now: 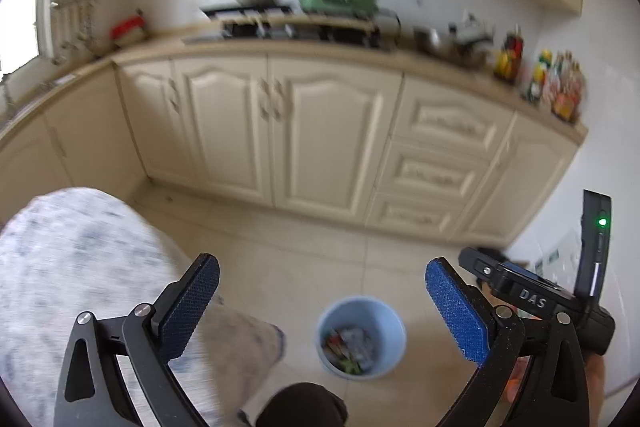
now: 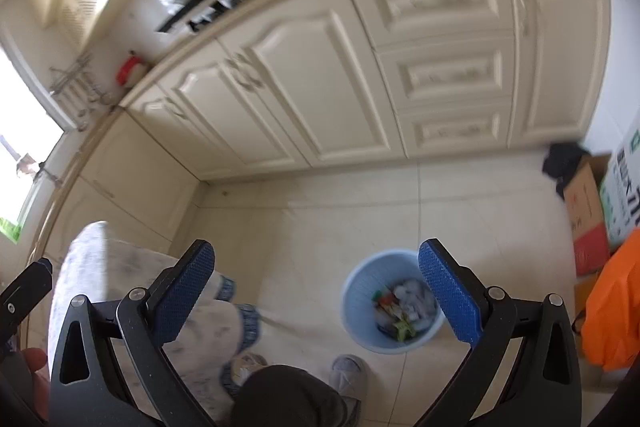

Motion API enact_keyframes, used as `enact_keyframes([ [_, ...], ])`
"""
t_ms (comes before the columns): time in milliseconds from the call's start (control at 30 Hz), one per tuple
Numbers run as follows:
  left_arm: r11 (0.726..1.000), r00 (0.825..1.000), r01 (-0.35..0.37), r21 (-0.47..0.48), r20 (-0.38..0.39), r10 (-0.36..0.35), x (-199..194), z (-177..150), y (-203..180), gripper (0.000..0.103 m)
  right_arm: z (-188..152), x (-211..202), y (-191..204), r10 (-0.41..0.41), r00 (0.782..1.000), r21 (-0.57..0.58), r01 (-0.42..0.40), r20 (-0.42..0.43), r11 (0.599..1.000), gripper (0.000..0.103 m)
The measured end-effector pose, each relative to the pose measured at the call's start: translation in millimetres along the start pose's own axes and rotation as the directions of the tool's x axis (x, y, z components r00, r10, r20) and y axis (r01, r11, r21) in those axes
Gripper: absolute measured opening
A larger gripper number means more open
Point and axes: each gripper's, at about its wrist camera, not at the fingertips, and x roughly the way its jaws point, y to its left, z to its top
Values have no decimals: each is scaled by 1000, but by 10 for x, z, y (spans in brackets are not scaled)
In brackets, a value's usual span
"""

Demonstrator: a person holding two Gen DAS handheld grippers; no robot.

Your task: Collect trash

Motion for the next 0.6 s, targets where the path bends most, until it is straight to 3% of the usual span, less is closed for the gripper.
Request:
enact_keyframes([
  [133,998,994,-41,-39,97,44,-755,-179,314,102,28,-374,585,47,997,-82,-42,60,996,103],
  [333,986,963,-126,-108,223,148,-1816,-613,701,102,-76,-826,1416,114,986,-208,-87,120,974,103],
  [500,960,916,-227,-166,298,268,-2581,-1023,867,102,-331,-1122,2089,175,973,-331,-118,148,936,103],
  [600,933,876,-308,-185,328,354,-2974,-1319,829,102,-514,-1295,2470,213,963,-388,-136,164,912,103],
])
